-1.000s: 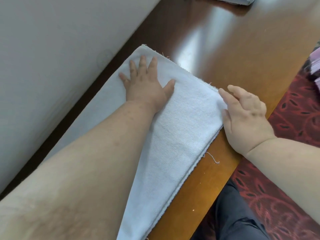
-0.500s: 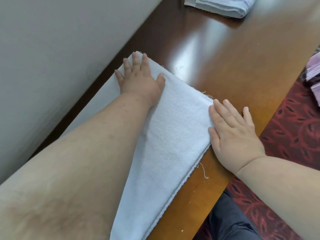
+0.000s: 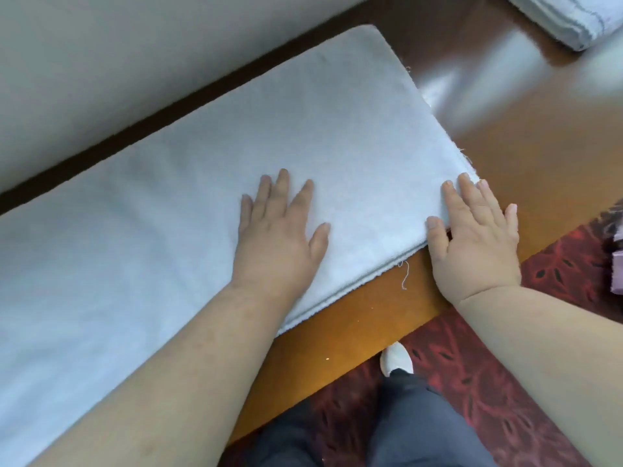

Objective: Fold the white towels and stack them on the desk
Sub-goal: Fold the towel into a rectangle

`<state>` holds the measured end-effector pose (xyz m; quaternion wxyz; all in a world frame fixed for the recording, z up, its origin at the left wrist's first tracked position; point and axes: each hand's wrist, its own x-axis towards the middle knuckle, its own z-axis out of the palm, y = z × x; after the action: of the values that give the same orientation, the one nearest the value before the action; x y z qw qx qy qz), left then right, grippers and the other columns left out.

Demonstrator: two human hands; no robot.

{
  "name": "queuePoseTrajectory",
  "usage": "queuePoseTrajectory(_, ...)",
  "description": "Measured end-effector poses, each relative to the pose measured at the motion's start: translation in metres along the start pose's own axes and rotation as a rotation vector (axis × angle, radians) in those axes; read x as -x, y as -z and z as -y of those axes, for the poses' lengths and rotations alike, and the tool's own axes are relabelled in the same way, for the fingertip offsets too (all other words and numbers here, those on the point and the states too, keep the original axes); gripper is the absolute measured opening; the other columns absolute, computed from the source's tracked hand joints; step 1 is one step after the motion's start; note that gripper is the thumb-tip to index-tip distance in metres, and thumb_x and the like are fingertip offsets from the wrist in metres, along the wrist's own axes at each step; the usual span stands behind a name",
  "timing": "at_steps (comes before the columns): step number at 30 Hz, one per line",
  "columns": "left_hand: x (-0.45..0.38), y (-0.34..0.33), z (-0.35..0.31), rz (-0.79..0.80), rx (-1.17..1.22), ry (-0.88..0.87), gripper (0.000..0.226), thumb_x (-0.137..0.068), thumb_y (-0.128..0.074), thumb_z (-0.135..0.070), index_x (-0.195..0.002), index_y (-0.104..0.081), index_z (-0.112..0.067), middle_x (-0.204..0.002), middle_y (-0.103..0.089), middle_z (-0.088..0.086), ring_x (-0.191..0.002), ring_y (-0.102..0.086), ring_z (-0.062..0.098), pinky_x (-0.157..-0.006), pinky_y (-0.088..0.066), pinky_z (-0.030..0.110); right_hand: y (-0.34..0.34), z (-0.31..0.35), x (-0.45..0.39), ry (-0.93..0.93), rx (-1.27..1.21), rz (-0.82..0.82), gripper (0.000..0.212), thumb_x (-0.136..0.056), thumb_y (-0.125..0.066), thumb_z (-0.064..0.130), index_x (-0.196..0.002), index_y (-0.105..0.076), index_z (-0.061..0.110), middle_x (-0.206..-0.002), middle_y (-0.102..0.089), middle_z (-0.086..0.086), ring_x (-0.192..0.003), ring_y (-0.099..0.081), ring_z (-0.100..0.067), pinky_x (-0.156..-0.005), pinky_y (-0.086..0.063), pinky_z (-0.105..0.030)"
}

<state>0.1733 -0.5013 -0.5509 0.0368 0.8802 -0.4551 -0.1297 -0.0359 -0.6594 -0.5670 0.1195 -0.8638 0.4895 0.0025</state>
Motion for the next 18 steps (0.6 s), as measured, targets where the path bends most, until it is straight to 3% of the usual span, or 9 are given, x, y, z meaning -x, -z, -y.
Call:
queuePoseTrajectory(5, 0.077, -0.012, 0.037, 0.04, -0.072, 0.295, 0.069, -0.093, -0.011, -0.062, -0.155, -0.007, -0.032, -0.165, -0.001, 0.008, -0.151, 0.004, 0.03, -0.119, 0.0, 0.053, 0.001, 0.002, -0.003, 0.028, -0.01, -0.003, 0.06, -0.098, -0.023, 0.048, -0.154, -0.028, 0.025, -0.165, -0.018, 0.0, -0.152, -0.009, -0.018, -0.122, -0.006, -0.055)
queuePoseTrajectory(14, 0.083, -0.003, 0.037, 0.076, 0.059, 0.307, 0.069, -0.096, -0.023, -0.06, -0.156, -0.003, -0.033, -0.165, 0.007, 0.005, -0.15, 0.01, 0.026, -0.12, 0.005, 0.051, 0.008, 0.009, 0.0, 0.082, 0.066, 0.017, 0.064, -0.094, -0.016, 0.048, -0.152, -0.026, 0.026, -0.165, -0.017, 0.001, -0.151, -0.009, -0.017, -0.118, -0.009, -0.062)
queuePoseTrajectory(18, 0.122, -0.001, 0.058, 0.063, 0.068, 0.488, 0.068, -0.098, -0.023, -0.058, -0.156, -0.001, -0.032, -0.165, 0.007, 0.005, -0.15, 0.011, 0.028, -0.117, 0.007, 0.058, 0.016, 0.037, -0.001, 0.121, 0.261, 0.064, 0.062, -0.09, -0.038, 0.024, -0.152, -0.035, 0.024, -0.166, -0.011, 0.009, -0.15, 0.004, -0.004, -0.119, -0.004, -0.06)
